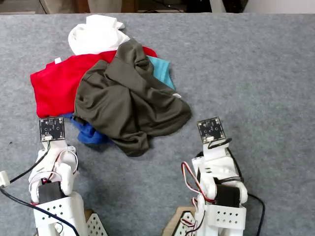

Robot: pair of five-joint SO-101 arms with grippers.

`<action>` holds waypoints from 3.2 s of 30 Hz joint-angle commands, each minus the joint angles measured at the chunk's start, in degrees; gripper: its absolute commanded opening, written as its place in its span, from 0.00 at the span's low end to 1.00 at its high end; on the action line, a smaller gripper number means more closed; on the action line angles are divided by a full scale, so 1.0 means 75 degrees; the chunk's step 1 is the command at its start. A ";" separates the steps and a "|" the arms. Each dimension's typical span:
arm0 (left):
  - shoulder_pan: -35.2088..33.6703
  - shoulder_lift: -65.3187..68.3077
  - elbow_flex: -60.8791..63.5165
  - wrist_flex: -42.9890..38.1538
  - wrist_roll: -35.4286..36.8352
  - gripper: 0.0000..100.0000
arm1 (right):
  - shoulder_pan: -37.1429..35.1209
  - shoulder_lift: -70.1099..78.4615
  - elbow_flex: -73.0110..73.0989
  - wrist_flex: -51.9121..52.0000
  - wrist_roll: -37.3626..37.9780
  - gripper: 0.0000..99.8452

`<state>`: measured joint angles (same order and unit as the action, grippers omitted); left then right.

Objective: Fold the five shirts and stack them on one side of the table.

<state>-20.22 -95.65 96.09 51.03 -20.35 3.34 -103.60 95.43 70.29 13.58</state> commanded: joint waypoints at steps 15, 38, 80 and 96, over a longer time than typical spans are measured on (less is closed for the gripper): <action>-0.0481 0.3628 -0.6271 0.1313 0.0949 0.02 | -0.0076 0.2549 -0.5234 0.0551 0.0094 0.02; -0.2649 0.8867 -0.9905 0.4665 0.2403 0.31 | -0.4460 1.4986 -1.5033 0.1723 -0.1653 0.36; -0.3282 0.8832 -0.8815 0.4618 0.1864 0.31 | -0.2573 1.9288 -2.5418 0.4232 -0.1254 0.00; -0.1723 0.8891 -0.8967 0.4302 0.2122 0.31 | 0.1155 1.7975 -2.4363 0.4278 -0.1020 0.00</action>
<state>-39.03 -29.10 30.24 84.62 -6.46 7.12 35.82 -90.42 100.97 5.49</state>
